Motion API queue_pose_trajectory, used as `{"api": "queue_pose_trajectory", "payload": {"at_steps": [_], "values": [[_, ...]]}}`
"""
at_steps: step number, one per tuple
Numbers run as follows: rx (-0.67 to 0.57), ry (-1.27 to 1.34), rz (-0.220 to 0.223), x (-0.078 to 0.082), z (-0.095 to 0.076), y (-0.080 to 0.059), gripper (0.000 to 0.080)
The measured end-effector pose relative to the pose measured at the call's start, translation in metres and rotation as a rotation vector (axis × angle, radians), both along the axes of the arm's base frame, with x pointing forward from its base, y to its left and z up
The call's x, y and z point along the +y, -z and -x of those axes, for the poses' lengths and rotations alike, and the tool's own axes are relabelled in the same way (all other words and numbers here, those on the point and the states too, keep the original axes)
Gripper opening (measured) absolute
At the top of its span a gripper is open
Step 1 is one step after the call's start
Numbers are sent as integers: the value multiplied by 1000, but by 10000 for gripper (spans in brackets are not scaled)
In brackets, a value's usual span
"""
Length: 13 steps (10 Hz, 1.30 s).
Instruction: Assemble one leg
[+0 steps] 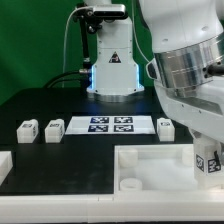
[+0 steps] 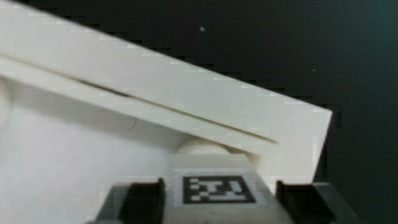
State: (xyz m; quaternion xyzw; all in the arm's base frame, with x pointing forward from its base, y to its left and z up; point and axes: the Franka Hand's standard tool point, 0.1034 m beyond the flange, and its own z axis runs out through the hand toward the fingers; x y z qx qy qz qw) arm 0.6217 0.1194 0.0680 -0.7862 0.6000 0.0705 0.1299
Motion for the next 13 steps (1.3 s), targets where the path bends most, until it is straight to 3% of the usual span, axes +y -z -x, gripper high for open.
{"api": "queue_pose_trajectory", "payload": {"at_steps": [1,3,4,5,6,7,10,13], "values": [[27,92,-8,2,0,0,300],[11,32,-4,2,1,1,299],[6,7,-1,1,1,2,380],[-29,-152,8,-1,5,6,559],[-62,-358,25,-2,7,5,559],[-109,-543,54,-4,5,4,630],[-184,-806,65,-6,5,5,647],[-289,-1288,142,-11,-2,-7,649]]}}
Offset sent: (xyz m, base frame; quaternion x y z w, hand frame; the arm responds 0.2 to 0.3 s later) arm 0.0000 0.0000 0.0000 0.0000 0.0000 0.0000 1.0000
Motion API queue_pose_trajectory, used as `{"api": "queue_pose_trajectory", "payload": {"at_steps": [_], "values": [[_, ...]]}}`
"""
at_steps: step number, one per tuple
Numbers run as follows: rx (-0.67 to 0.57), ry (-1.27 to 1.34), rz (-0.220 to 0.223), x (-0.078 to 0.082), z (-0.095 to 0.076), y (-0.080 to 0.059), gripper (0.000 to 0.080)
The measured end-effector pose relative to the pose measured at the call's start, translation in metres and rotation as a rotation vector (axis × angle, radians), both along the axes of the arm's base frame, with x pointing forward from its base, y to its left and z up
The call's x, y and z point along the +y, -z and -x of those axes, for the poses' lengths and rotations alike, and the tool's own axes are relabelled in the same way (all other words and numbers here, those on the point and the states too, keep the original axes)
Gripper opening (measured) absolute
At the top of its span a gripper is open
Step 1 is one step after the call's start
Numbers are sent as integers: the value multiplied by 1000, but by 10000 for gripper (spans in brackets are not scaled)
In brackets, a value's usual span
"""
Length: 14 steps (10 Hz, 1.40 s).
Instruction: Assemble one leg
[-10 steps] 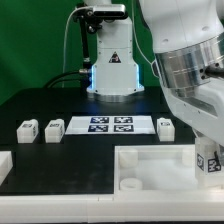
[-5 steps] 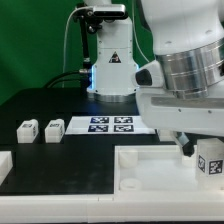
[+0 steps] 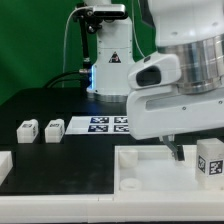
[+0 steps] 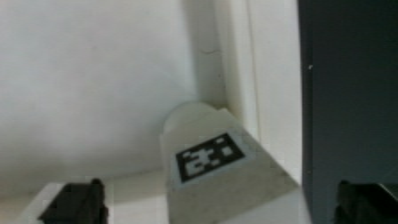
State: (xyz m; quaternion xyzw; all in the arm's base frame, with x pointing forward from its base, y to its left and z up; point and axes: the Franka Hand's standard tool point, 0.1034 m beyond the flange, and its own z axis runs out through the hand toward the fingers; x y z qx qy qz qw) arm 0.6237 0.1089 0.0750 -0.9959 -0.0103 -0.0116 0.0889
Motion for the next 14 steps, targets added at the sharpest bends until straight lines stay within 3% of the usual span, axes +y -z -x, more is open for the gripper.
{"api": "queue_pose_trajectory", "payload": {"at_steps": [1,2,3,4,5,6,9,13,14], "values": [[-31,-141,7,-2,-1,0,649],[-12,-43,-2,-1,0,1,649],[-14,-55,-1,-1,0,1,535],[6,51,-10,0,0,1,535],[27,161,-16,1,0,1,361],[43,251,-20,1,0,1,300],[131,659,-37,3,0,0,300],[366,1373,-144,4,-4,-1,300],[405,1503,-150,6,-3,0,299]]}}
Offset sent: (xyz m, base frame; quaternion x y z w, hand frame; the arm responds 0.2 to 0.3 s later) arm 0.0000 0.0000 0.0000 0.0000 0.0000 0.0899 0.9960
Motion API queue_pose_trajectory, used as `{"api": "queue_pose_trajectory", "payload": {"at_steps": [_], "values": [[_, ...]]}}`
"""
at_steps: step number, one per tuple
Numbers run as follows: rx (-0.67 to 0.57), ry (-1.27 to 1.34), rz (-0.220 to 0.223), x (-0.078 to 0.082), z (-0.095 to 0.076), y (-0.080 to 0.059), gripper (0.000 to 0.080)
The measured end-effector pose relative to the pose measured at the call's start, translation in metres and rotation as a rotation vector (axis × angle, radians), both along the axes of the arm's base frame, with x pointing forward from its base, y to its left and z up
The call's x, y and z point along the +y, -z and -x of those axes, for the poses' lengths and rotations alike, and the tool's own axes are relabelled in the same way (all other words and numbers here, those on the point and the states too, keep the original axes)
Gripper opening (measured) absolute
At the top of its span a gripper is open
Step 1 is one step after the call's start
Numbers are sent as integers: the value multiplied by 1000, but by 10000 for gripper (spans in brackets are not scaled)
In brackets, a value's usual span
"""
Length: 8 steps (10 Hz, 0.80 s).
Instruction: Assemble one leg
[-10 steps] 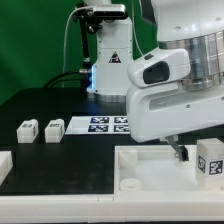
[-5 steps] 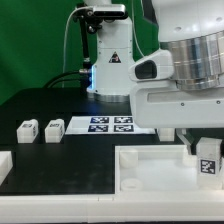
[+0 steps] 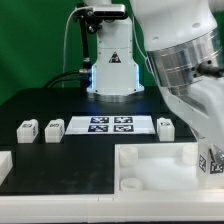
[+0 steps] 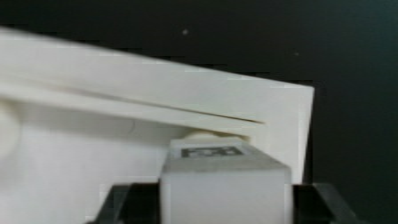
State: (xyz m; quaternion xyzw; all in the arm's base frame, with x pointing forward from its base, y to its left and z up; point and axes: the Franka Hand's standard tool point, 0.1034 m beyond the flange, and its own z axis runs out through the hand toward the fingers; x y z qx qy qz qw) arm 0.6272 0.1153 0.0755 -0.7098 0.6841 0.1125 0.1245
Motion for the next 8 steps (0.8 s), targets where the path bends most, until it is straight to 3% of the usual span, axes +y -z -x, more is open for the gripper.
{"api": "queue_pose_trajectory", "payload": {"at_steps": [3,4,5,6,8], "values": [[-5,-22,2,1,1,1,298],[-10,-45,4,1,2,2,505],[-41,-185,23,0,8,7,505],[-95,-391,54,-2,9,7,624],[-163,-625,66,-3,9,8,644]]}}
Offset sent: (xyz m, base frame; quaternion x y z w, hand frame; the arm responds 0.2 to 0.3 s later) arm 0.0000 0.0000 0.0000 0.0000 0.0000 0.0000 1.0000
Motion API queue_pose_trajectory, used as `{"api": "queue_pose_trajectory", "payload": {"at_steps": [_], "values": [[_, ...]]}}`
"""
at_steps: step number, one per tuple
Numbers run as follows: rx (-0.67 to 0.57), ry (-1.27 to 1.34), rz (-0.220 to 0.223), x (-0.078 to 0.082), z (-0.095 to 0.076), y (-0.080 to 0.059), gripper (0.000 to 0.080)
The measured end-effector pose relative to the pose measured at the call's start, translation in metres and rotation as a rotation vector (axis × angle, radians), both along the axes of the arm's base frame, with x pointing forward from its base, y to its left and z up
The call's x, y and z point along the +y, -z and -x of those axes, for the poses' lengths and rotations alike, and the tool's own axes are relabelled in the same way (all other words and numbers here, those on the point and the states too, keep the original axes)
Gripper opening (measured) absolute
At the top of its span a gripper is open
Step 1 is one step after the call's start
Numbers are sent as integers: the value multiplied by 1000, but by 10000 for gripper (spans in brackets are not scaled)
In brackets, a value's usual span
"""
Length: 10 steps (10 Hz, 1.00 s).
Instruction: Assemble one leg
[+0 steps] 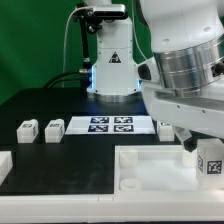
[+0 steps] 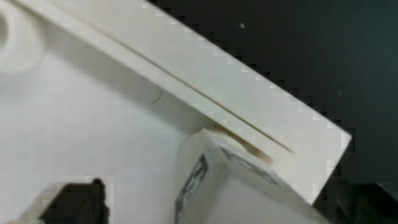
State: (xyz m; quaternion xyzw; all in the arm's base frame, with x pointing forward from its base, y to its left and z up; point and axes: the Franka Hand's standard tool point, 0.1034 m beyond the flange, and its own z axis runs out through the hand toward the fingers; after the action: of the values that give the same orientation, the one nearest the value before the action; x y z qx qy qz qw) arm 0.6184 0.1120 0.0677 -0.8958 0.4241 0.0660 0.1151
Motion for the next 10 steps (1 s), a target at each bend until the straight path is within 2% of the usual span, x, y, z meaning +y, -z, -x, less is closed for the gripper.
{"api": "queue_pose_trajectory", "payload": {"at_steps": [2,3,5,6,7,8,9,10], "values": [[-53,-214,13,0,0,0,649],[-101,-413,52,2,0,0,649],[-183,-773,84,3,-4,-3,649],[-178,-755,82,3,-3,-2,649],[-174,-740,82,3,-3,-2,539],[-163,-685,83,3,-3,-2,391],[-141,-586,84,2,-3,-2,391],[-125,-521,88,0,-3,-2,301]]}}
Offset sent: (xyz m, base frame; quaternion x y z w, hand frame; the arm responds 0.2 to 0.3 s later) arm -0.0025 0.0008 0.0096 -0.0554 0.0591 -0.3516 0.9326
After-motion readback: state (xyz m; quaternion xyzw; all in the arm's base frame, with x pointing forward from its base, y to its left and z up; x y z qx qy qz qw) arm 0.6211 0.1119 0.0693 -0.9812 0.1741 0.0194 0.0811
